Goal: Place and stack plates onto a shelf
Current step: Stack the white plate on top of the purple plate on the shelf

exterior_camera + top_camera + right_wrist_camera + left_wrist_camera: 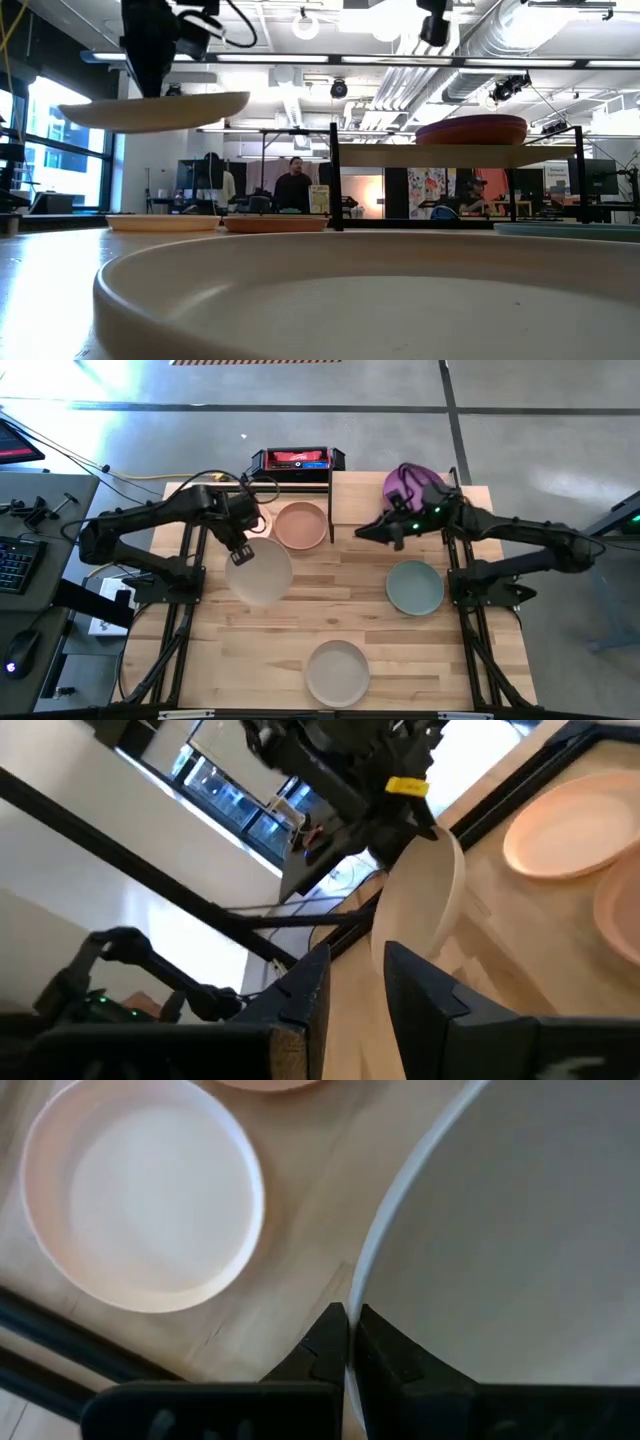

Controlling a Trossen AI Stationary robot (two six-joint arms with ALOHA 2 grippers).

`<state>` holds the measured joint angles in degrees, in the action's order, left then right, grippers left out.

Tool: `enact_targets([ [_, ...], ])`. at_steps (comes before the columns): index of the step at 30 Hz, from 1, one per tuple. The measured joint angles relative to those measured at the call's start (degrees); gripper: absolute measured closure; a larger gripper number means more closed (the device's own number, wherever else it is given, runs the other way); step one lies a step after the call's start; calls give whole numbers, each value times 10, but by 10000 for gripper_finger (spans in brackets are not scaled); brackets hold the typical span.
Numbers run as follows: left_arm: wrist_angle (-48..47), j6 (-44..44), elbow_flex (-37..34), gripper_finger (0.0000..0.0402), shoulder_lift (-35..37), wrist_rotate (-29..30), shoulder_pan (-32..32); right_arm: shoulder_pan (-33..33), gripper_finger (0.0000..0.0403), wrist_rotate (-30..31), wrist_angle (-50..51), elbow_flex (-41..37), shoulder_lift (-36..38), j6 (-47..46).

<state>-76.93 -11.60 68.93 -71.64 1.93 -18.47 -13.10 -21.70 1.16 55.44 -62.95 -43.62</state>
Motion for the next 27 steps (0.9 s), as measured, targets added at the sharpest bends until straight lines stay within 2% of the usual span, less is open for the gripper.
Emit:
enact_targets([
  [7, -2, -25, 0, 401, 0, -1, 64, 65, 296, 96, -7, 0, -49, -61],
  [11, 1, -70, 0, 401, 0, -1, 98, 92, 289, 106, -12, 0, -82, -121],
  [18, 1, -149, 0, 402, -1, -1, 151, 154, 289, 162, -30, 0, -150, -205],
  [27, 3, -242, 0, 401, -23, -24, 196, 218, 289, 228, -108, 1, -225, -243],
])
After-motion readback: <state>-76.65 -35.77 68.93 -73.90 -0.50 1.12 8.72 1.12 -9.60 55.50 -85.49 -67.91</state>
